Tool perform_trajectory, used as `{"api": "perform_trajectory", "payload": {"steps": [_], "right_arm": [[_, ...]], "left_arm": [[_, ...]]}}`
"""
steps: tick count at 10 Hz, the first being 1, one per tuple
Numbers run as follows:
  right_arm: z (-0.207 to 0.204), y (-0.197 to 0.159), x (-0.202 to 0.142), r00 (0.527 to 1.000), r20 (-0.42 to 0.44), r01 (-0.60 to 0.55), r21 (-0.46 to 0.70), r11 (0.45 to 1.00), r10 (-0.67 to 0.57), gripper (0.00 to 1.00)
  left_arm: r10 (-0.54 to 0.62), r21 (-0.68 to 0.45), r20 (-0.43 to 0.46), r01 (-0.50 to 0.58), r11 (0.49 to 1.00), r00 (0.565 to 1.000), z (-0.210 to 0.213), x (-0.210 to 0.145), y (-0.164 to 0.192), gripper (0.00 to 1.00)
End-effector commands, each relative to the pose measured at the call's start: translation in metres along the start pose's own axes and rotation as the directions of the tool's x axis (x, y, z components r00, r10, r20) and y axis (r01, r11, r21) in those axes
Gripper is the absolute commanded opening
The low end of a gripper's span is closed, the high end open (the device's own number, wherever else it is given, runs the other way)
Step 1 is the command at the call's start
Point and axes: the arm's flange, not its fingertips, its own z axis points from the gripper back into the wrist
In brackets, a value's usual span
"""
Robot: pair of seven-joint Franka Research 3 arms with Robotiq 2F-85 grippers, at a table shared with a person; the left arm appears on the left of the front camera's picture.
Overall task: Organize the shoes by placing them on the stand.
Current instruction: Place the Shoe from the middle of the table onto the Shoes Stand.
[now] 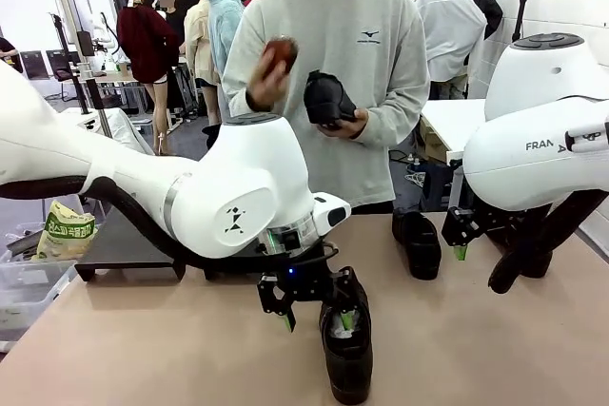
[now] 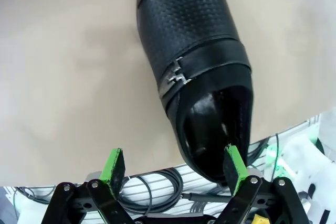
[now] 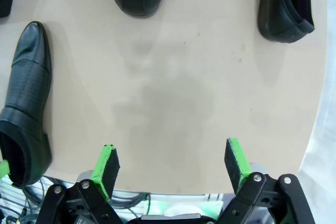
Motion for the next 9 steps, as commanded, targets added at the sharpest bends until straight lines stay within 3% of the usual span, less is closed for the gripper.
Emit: {"api": "perform_trajectory", "payload": {"steps": [1,2,4,9], "right_arm": [[-0.001,0.001,-0.001,1.0,0.0,0.015,0.001,1.0,-0.015,1.0],[-0.001,0.001,-0.001,1.0,0.0,0.015,0.001,1.0,-0.015,1.0],[-0.001,0.001,-0.001,1.0,0.0,0.015,0.001,1.0,-0.015,1.0],[-0.001,0.001,-0.001,1.0,0.0,0.015,0.001,1.0,-0.015,1.0]], "left_arm": [[0.035,0.052,0.028,-0.036,0.998,0.999,-0.014,-0.001,-0.009,0.98],[0.0,0.0,0.0,0.0,1.0,1.0,0.0,0.0,0.0,0.98],[0.0,0.0,0.0,0.0,1.0,1.0,0.0,0.0,0.0,0.98],[0.038,0.015,-0.037,-0.037,0.999,0.999,-0.028,0.006,-0.01,0.98]]}}
